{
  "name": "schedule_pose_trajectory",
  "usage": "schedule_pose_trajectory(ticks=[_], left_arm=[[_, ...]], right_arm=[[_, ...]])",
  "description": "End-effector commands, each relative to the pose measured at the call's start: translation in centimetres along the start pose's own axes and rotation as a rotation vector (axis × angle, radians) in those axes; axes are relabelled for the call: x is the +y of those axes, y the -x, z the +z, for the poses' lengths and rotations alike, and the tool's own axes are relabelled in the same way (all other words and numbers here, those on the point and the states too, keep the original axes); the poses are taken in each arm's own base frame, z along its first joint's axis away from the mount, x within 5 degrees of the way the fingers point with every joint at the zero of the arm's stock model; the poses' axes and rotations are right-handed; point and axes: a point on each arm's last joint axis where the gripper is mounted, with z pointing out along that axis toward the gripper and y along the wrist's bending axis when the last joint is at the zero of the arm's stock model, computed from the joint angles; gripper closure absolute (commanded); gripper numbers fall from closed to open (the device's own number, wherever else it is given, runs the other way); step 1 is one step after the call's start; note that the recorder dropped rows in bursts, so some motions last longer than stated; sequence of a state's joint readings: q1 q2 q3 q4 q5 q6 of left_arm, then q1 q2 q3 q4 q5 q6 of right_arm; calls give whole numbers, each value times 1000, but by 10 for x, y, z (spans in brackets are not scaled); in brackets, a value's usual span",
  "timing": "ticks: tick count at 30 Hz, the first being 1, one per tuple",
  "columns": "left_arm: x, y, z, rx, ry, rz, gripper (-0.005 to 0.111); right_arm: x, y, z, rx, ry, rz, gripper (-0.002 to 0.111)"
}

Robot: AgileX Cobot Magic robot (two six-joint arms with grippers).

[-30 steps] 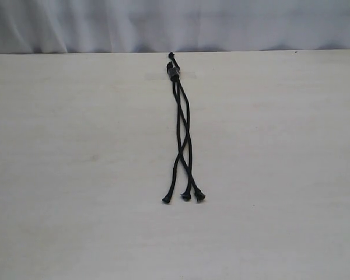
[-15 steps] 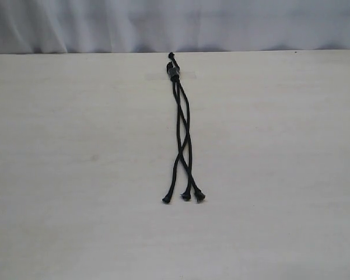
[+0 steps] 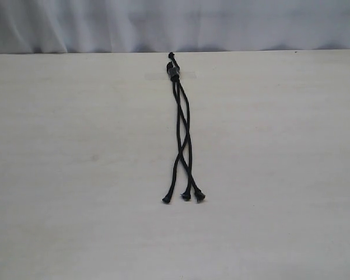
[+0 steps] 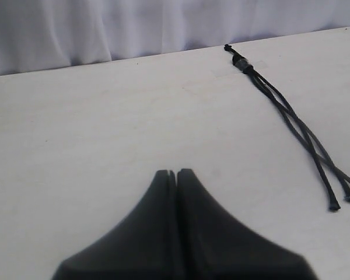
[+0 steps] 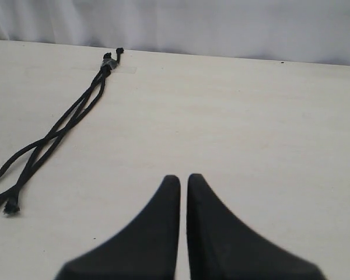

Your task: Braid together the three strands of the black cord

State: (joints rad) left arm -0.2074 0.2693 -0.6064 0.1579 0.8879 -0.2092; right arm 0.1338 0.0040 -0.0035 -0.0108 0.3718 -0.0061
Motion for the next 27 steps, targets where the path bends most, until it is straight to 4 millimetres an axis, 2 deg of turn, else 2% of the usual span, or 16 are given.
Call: schedule_pose_trajectory(ticks=[1, 6, 9, 11, 15, 16, 19, 20, 24, 27], left_arm=[[0, -1, 0, -7, 1, 3, 107], [1, 1, 0, -20, 6, 9, 107], [3, 3, 7, -112, 56, 7, 107], [6, -4, 16, -177, 134, -17, 107], [13, -42, 37, -261, 222, -17, 107], [14, -59, 43, -270, 240, -7, 107], [16, -87, 51, -264, 258, 1, 107], [17, -101, 59, -233, 271, -4, 107], [19, -118, 69, -175, 278, -14, 107], [18, -117, 70, -196, 273, -11, 107]], right_arm=[[0, 0, 0, -16, -7, 3, 104], [0, 0, 0, -16, -7, 3, 104], [0, 0, 0, -16, -7, 3, 104], [0, 0, 0, -16, -7, 3, 104], [0, 0, 0, -16, -7, 3, 104], [0, 0, 0, -16, -7, 3, 104], [0, 0, 0, -16, -7, 3, 104], [0, 0, 0, -16, -7, 3, 104], [0, 0, 0, -16, -7, 3, 104], [0, 0, 0, -16, -7, 3, 104]])
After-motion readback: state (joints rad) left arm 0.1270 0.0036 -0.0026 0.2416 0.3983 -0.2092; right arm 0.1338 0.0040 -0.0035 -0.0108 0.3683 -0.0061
